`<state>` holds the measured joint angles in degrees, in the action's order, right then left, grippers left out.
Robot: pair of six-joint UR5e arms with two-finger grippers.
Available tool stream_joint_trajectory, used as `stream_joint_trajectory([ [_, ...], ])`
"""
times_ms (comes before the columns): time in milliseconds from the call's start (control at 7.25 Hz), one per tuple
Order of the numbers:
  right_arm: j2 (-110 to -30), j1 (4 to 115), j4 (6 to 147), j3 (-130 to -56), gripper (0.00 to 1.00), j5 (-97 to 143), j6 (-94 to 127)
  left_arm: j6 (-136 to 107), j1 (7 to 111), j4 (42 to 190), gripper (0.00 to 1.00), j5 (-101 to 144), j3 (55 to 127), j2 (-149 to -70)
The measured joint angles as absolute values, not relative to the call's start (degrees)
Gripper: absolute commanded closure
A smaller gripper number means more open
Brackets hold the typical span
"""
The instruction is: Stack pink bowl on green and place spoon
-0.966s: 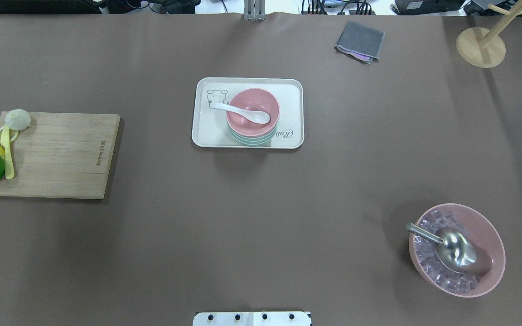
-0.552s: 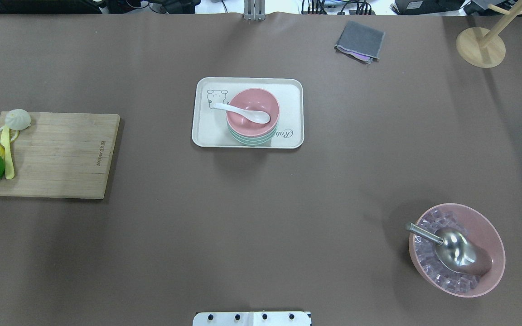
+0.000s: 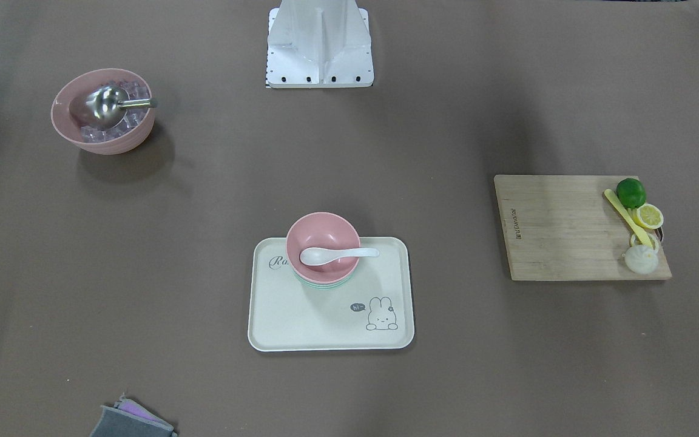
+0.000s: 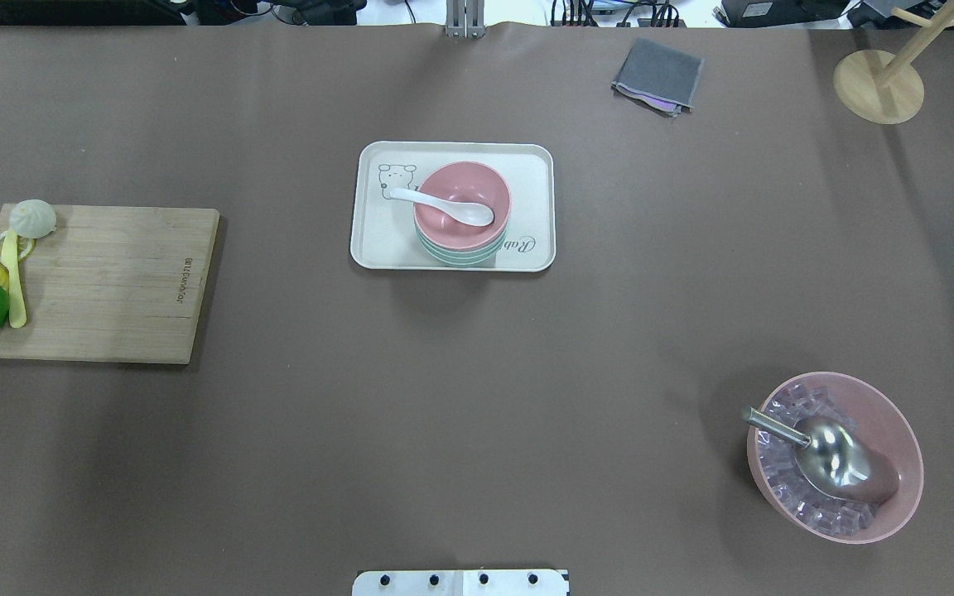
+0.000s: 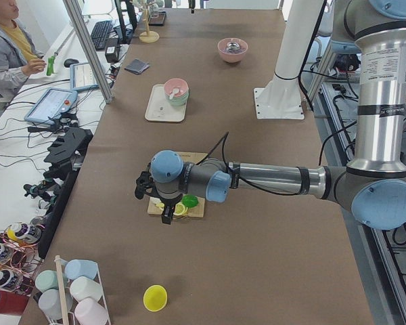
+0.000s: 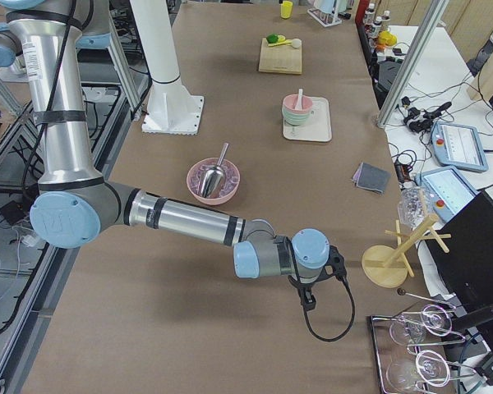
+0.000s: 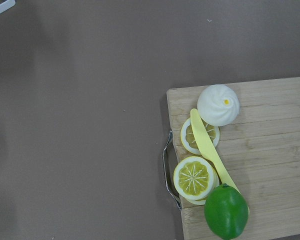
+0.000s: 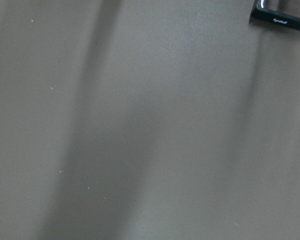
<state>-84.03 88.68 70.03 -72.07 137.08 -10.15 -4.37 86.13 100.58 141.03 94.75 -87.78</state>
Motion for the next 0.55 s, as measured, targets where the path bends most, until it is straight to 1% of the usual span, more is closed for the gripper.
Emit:
stream_joint_trajectory([
  [552,-84.5,88.7,70.2,-73.2,0.0,137.1,-9.9,-6.1,84.6,101.3,0.02,137.1,96.5,-87.4],
])
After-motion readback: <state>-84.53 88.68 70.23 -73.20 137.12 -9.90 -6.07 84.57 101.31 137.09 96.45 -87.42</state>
